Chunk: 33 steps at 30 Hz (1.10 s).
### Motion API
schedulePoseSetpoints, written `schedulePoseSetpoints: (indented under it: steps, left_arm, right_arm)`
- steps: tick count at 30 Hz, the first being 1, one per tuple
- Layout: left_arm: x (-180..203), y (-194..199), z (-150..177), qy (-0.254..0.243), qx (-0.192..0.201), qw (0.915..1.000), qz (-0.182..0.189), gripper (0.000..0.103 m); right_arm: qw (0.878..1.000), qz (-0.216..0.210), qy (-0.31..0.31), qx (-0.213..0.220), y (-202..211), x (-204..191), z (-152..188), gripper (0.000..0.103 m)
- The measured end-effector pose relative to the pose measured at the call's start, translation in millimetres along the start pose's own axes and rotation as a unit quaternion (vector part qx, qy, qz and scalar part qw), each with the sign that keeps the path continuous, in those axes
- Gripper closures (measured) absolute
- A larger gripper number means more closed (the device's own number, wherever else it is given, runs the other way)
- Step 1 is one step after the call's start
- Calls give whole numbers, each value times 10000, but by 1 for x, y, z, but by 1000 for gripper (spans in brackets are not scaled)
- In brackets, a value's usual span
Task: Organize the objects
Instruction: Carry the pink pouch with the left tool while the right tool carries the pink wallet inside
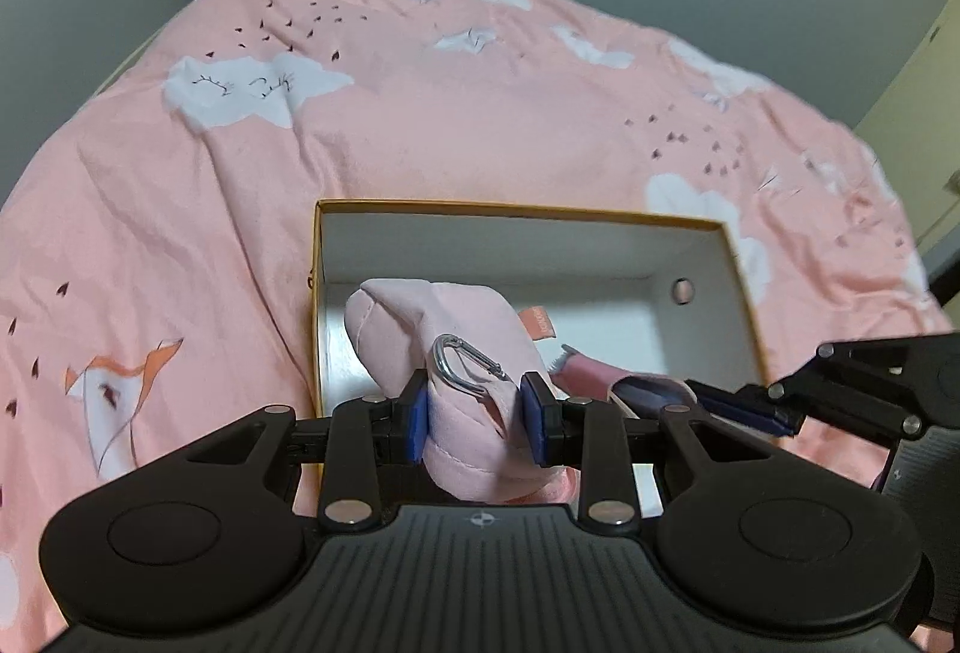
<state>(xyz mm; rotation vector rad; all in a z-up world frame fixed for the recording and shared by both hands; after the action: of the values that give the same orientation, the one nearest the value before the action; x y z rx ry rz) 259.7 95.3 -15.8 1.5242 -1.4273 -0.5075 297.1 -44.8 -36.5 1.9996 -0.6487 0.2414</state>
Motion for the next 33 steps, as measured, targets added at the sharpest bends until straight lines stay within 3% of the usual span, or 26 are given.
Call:
schedulePoseSetpoints:
  steps: [7,12,18,21,28,31,33]
  left_arm:
    - [-8,-43,-9,-258,-94,9991,-330,68]
    - [-9,-61,-7,-565,-89,9969,-549,68]
    - [-2,-72,0,-1122,-69,9886,-998,66]
    - [3,-76,7,-1507,-131,9807,-1240,64]
    - [17,-87,23,-2185,-259,9599,-1736,45]
    - [17,-88,22,-2151,-351,9613,-1688,42]
    - [14,-85,18,-2050,-375,9660,-1528,40]
  right_arm:
    - [9993,-143,344,54,-53,5,-1,91]
    - [9980,-10,614,114,-75,5,-2,91]
    - [9958,-91,854,304,-81,0,-3,91]
    - [9944,-244,966,356,-80,-2,-1,90]
    - [9888,-659,1275,403,-82,-13,4,90]
    - [9849,-639,1567,360,-86,-22,6,91]
    - [9847,-649,1592,288,-92,-21,8,98]
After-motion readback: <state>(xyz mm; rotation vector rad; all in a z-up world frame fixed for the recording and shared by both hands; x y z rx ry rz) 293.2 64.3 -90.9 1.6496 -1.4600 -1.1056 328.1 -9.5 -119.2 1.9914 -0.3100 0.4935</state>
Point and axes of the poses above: each gripper's, at about its wrist camera, not at the fingertips, and y roughly against the way its jaws point, x to its right, z to its underside, the point moved 2 cm from there along -y, roughly the way its jaws point, and after that the axes turned 10 degrees about y, right-handed, at the moved point
